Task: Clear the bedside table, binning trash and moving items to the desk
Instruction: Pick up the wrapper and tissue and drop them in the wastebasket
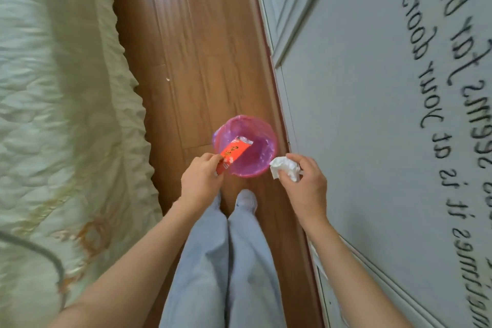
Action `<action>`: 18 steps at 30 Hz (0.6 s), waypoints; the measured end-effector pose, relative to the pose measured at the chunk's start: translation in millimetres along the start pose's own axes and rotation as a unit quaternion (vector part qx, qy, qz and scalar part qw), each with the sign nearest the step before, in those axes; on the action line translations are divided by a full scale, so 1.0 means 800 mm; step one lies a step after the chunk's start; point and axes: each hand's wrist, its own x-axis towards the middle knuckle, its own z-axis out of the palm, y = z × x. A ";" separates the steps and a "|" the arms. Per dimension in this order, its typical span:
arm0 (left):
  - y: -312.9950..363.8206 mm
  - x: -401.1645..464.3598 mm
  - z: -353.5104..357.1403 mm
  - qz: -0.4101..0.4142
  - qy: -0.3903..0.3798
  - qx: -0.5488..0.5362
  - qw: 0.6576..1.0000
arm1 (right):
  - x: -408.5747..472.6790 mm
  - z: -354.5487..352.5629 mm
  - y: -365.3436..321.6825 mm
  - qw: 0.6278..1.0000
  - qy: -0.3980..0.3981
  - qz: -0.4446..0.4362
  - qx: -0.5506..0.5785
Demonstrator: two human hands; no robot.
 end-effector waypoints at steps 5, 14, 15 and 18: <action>-0.053 0.072 0.115 0.010 -0.050 0.052 0.997 | 0.061 0.074 0.078 1.000 -0.008 0.001 -0.020; -0.100 0.125 0.227 0.069 -0.113 0.104 0.986 | 0.096 0.127 0.164 0.998 -0.016 0.052 -0.042; -0.100 0.129 0.232 0.079 -0.118 0.106 0.984 | 0.097 0.129 0.168 0.997 -0.017 0.057 -0.045; -0.097 0.136 0.236 0.101 -0.113 0.099 0.983 | 0.100 0.133 0.170 0.996 -0.030 0.059 -0.059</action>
